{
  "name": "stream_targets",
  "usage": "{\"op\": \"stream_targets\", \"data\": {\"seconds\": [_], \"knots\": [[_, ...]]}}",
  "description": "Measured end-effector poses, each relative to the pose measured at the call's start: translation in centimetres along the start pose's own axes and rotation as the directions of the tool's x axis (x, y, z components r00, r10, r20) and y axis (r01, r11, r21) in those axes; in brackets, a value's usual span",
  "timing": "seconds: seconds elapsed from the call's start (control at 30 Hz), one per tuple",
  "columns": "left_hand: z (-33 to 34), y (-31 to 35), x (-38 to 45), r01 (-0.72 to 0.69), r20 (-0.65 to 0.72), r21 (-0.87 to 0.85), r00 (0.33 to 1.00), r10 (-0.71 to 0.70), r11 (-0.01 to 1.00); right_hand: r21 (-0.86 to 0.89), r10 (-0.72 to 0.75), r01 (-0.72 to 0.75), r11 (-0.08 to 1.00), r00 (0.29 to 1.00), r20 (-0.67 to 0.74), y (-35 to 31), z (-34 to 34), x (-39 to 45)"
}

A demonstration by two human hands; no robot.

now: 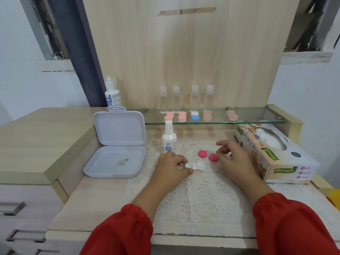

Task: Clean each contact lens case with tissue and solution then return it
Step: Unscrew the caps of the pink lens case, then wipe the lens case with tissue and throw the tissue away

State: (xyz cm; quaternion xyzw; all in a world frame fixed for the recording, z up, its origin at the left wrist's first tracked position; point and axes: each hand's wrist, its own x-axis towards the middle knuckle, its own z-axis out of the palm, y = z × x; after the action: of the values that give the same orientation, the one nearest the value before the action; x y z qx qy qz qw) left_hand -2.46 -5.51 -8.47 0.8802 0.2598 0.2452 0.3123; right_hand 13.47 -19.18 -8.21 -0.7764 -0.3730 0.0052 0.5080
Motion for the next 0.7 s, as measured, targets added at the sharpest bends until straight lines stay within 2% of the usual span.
{"op": "stream_targets", "data": {"seconds": [0.1, 0.17, 0.2, 0.27, 0.33, 0.37, 0.43, 0.53, 0.6, 0.7], "knots": [[0.1, -0.2, 0.0, -0.003, 0.003, 0.022, 1.000, 0.003, 1.000, 0.010, -0.020, 0.020, 1.000, 1.000, -0.020, 0.3, 0.1, 0.0], [0.2, -0.3, -0.1, -0.007, 0.001, 0.023, 1.000, 0.007, 1.000, -0.054, -0.120, 0.117, 0.992, 0.991, -0.059, 0.1, 0.1, -0.3], [0.2, -0.4, -0.1, -0.008, 0.002, 0.024, 1.000, 0.008, 1.000, -0.121, -0.238, 0.226, 0.967, 0.966, -0.101, -0.1, 0.0, -0.4], [0.1, -0.5, -0.1, -0.015, 0.007, 0.031, 1.000, 0.015, 0.999, -0.288, -0.487, 0.430, 0.856, 0.857, -0.168, -0.5, -0.4, -0.2], [0.2, -0.5, -0.1, -0.017, 0.012, 0.039, 1.000, 0.017, 0.999, -0.429, -0.603, 0.480, 0.765, 0.768, -0.215, -1.1, -1.0, 0.4], [0.2, -0.5, -0.1, -0.017, 0.011, 0.040, 1.000, 0.017, 0.999, -0.486, -0.613, 0.452, 0.748, 0.752, -0.243, -1.5, -1.4, 0.8], [0.2, -0.5, -0.2, -0.014, 0.002, 0.041, 1.000, 0.014, 0.999, -0.536, -0.515, 0.289, 0.793, 0.789, -0.336, -2.5, -2.3, 1.7], [0.3, -0.5, -0.1, -0.013, -0.007, 0.042, 1.000, 0.014, 0.999, -0.462, -0.129, -0.092, 0.882, 0.896, -0.425, -3.1, -5.5, 3.8], [0.3, -0.5, 0.0, -0.014, -0.006, 0.047, 1.000, 0.014, 0.999, -0.480, 0.098, -0.286, 0.830, 0.920, -0.379, -2.0, -8.0, 5.5], [0.3, -0.6, 0.0, -0.021, -0.002, 0.034, 1.000, 0.022, 0.999, -0.560, 0.264, -0.378, 0.737, 0.924, -0.277, -0.6, -9.8, 6.4]]}}
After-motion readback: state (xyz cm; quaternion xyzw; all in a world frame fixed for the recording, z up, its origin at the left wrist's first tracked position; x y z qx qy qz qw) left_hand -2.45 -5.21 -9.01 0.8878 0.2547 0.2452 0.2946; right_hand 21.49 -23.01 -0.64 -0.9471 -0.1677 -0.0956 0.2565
